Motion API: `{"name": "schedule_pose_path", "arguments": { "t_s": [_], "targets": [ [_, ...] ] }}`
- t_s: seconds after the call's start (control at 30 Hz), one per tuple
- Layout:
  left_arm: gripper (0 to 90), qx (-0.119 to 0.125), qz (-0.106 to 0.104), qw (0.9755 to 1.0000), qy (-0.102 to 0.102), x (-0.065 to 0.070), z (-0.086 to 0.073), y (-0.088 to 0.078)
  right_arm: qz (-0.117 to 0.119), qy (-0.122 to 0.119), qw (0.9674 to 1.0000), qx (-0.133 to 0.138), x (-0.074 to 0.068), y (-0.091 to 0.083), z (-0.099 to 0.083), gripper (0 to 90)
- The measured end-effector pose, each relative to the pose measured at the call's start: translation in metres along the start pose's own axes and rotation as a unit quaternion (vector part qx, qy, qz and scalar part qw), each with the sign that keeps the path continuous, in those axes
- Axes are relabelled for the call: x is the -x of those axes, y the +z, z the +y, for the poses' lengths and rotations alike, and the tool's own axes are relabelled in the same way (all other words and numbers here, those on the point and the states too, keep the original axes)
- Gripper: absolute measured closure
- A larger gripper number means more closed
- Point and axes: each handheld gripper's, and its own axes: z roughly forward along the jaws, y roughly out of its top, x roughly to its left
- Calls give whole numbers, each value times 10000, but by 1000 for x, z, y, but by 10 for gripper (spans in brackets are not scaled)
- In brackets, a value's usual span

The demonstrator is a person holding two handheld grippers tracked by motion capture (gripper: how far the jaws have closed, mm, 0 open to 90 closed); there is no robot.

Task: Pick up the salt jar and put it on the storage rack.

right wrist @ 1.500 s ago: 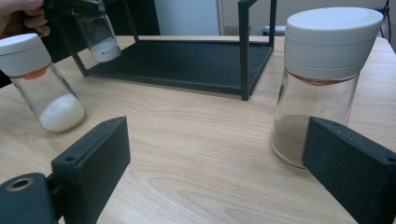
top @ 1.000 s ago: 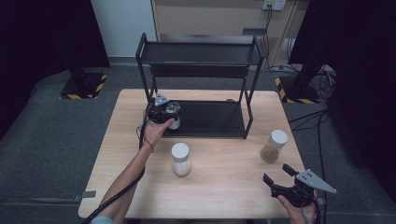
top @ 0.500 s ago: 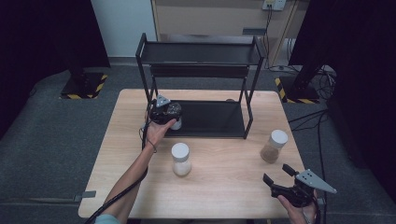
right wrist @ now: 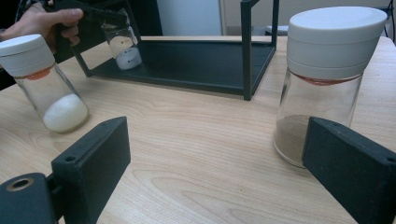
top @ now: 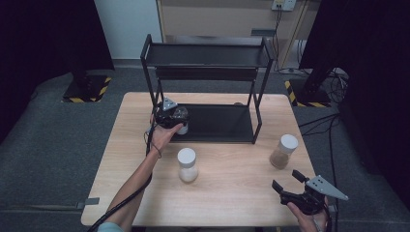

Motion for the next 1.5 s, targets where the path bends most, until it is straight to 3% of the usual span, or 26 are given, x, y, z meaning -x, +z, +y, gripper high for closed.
{"name": "schedule_pose_path", "arguments": {
  "t_s": [0.07, 0.17, 0.4, 0.87, 1.07, 1.27, 1.5],
  "targets": [
    [193, 10, 60, 9998, 188, 4, 5, -2, -1, 3, 10000, -1, 0, 0, 0, 80],
    [149, 43, 88, 9995, 315, 8, 11, -6, -1, -1, 10000, 1, 0, 0, 0, 80],
    [99, 254, -49, 9987, 449, 9, 26, -23, 0, -2, 10000, -1, 0, 0, 0, 80],
    [61, 661, -692, 9925, 757, 12, 52, -81, 10, -43, 10000, -8, -1, 1, 1, 80],
    [51, 710, -959, 9897, 787, 9, 49, -107, 6, -39, 10000, -6, -1, 1, 1, 80],
    [48, 820, -1072, 9880, 753, 7, 37, -131, 4, -46, 10000, -20, -2, 1, 1, 80],
    [48, 893, -1084, 9863, 862, 6, 19, -159, -4, -53, 10000, -19, -2, 1, 1, 80]
  ]
}}
